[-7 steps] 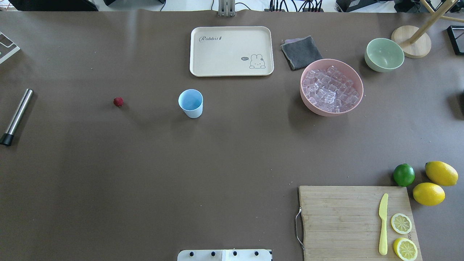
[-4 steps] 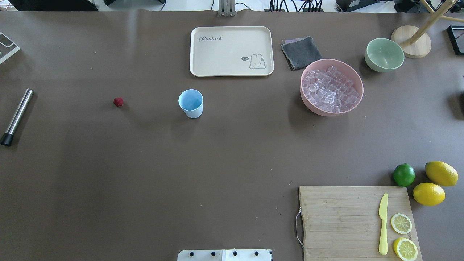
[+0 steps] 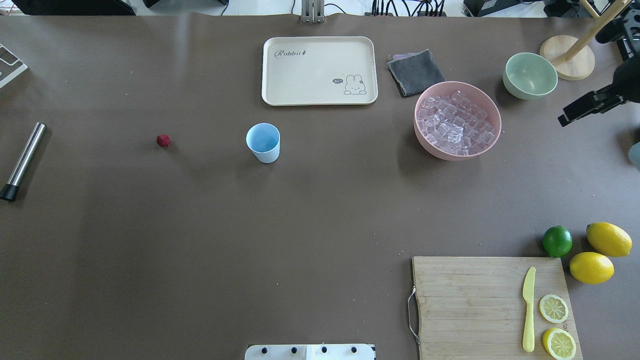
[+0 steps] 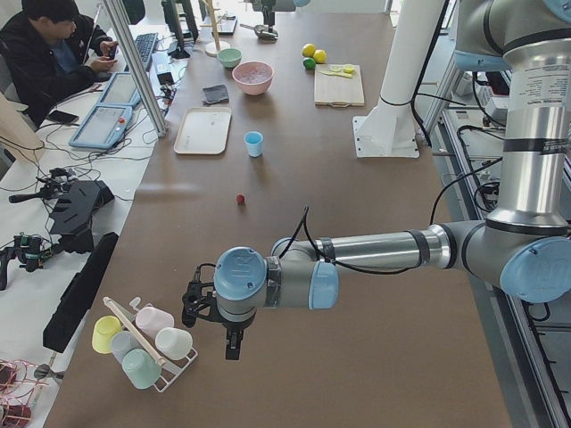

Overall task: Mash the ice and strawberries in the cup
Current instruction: 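Move the right gripper over the pink bowl of ice cubes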

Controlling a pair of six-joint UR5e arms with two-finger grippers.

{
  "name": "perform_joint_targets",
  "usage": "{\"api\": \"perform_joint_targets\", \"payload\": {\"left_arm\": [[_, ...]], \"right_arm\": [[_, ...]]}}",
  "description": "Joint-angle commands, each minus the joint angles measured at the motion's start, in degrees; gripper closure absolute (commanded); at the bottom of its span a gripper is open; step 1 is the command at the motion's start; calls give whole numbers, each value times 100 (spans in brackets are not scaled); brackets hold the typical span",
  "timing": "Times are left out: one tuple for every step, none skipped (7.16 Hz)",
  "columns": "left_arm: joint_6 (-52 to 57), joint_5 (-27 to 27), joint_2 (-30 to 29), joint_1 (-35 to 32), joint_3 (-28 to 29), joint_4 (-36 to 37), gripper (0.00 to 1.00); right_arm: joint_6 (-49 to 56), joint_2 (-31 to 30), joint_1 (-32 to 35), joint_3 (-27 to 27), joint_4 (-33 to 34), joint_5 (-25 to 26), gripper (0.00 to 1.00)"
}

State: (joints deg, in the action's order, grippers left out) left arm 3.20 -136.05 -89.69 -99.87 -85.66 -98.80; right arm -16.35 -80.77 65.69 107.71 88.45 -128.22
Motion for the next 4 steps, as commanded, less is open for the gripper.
{"api": "perform_joint_targets", "payload": {"left_arm": [[14,0,4,-7,-4,-8,1],[23,0,4,-15,-4,-8,1],[23,0,4,-15,-4,-17,1],[31,0,4,-50,-4,-17,1]], "right_arm": [[-264,447,-1045,-83,-187,838,1],[-246,831,-1162,-231,-170,859,1],[-159,896,-1224,-276,-179,868,1],[147,1018,-1225,-485,-222,921,1]]}}
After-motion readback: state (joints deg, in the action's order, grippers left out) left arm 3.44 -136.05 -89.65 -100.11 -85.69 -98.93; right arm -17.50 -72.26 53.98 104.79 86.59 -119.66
